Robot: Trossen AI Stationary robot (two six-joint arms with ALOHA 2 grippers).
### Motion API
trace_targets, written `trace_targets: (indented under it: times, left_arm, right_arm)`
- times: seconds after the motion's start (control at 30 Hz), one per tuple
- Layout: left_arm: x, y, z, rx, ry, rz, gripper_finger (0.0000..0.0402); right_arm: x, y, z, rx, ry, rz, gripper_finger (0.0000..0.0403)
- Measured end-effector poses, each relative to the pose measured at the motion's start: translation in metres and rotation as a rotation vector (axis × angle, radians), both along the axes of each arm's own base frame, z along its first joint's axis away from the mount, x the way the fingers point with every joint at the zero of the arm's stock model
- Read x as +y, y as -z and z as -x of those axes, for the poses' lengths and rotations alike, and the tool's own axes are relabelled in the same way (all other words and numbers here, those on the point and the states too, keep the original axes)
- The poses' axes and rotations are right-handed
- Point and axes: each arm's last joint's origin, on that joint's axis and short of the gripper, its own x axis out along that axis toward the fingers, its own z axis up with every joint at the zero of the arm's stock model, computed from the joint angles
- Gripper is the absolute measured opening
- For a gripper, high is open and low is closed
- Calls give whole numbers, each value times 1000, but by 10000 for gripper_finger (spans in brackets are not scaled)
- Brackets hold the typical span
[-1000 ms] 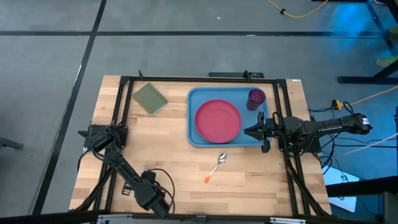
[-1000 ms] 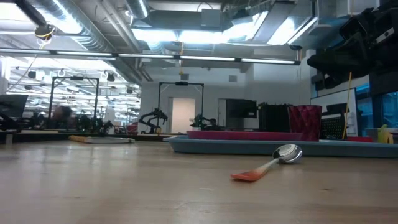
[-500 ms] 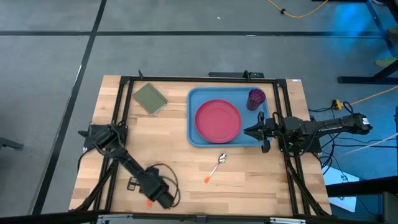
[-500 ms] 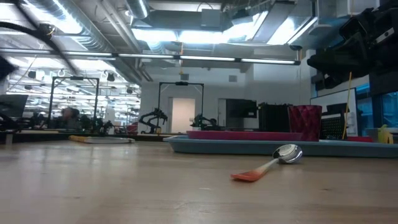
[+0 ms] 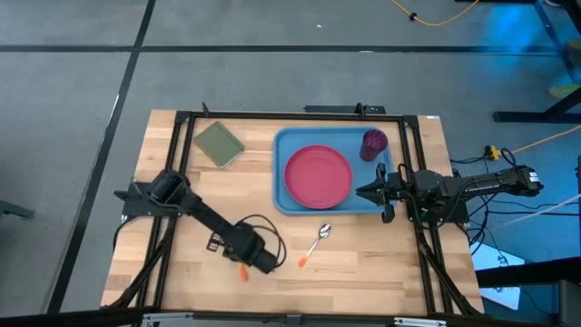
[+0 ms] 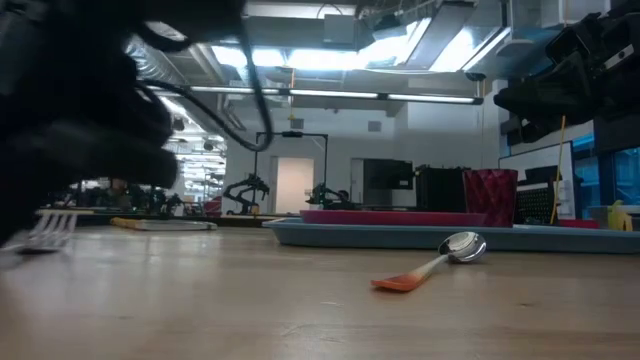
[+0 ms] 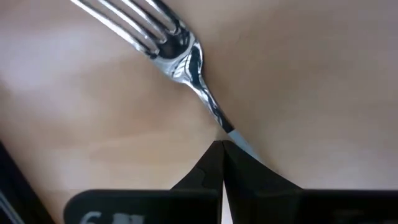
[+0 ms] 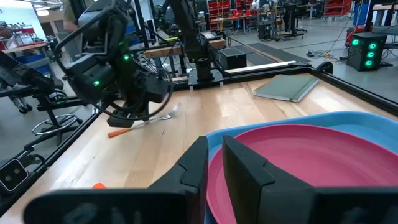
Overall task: Pick and place plate/cup/fork/spoon on tray
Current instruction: Move the orange fork beside the orange spoon
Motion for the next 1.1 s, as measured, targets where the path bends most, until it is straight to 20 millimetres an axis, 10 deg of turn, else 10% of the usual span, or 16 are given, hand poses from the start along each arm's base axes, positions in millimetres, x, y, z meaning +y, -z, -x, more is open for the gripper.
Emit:
trace_targets:
  times: [0.37, 0.73, 1.1]
  left_arm:
    - [12, -1, -13, -74, 48, -26, 0]
    - [5, -52, -18, -32, 109, -213, 0]
    - [30, -28, -15, -13, 118, -318, 0]
  right_arm:
    - [0, 0, 0, 0, 0, 0, 53]
    - [0, 0, 0, 0, 0, 0, 53]
    - [0, 0, 0, 0, 0, 0, 53]
